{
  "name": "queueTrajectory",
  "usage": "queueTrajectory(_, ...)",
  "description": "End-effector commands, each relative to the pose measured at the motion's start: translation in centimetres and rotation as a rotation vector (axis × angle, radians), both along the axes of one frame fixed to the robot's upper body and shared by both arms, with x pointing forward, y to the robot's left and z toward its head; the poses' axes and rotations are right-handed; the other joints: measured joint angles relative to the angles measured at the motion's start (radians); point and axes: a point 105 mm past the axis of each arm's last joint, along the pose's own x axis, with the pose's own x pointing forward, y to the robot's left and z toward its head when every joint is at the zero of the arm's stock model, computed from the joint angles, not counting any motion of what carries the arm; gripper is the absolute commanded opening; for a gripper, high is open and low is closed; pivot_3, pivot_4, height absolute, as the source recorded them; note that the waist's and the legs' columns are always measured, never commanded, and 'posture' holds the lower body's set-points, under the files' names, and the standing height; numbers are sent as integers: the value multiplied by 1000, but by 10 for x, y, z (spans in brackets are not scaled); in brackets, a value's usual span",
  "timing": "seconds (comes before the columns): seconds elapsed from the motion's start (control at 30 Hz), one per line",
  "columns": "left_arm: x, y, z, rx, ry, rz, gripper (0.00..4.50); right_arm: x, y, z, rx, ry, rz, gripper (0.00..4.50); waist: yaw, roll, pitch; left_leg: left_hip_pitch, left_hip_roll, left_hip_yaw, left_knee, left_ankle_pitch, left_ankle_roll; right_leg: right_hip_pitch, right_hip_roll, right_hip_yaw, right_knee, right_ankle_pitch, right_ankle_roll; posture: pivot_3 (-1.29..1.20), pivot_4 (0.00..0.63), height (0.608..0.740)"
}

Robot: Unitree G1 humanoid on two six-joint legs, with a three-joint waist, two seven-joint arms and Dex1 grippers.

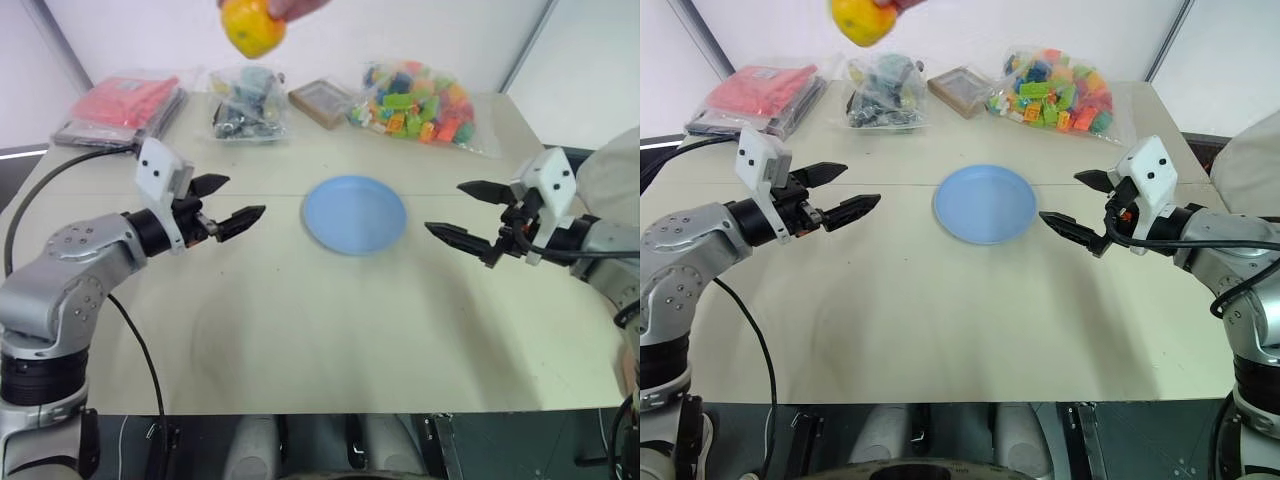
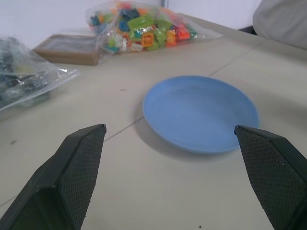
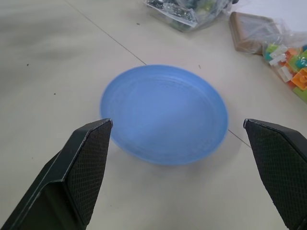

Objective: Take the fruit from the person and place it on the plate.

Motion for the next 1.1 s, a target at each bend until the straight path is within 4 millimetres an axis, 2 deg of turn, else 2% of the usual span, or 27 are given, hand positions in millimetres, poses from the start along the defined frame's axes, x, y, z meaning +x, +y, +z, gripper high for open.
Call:
queueTrajectory(0.03,5,-3,21,40,-170,47,4500,-1,7,10,21,-45,33,4486,1,0,0,0,0,0,0,0,0,0,0,0,0,0,0,0,150,731)
queueTrajectory(0.23,23,1,55,261,-601,261,4500,0,24,19,125,-55,87,4486,1,0,0,0,0,0,0,0,0,0,1,0,0,0,0,0,150,731)
queueTrajectory(0.47,29,-1,80,342,-885,329,4500,1,29,15,119,-49,102,4486,8,0,0,0,0,1,0,0,0,0,0,0,0,0,0,0,150,731)
queueTrajectory(0.63,33,-10,89,348,-1004,333,4500,2,32,16,121,-56,112,4486,21,0,0,0,0,1,1,0,0,0,0,0,0,0,0,0,150,731)
queueTrajectory(1.1,53,-18,93,340,-1070,339,4500,-6,42,25,176,-63,142,4486,21,0,0,0,0,1,2,0,0,1,0,0,1,1,1,0,150,731)
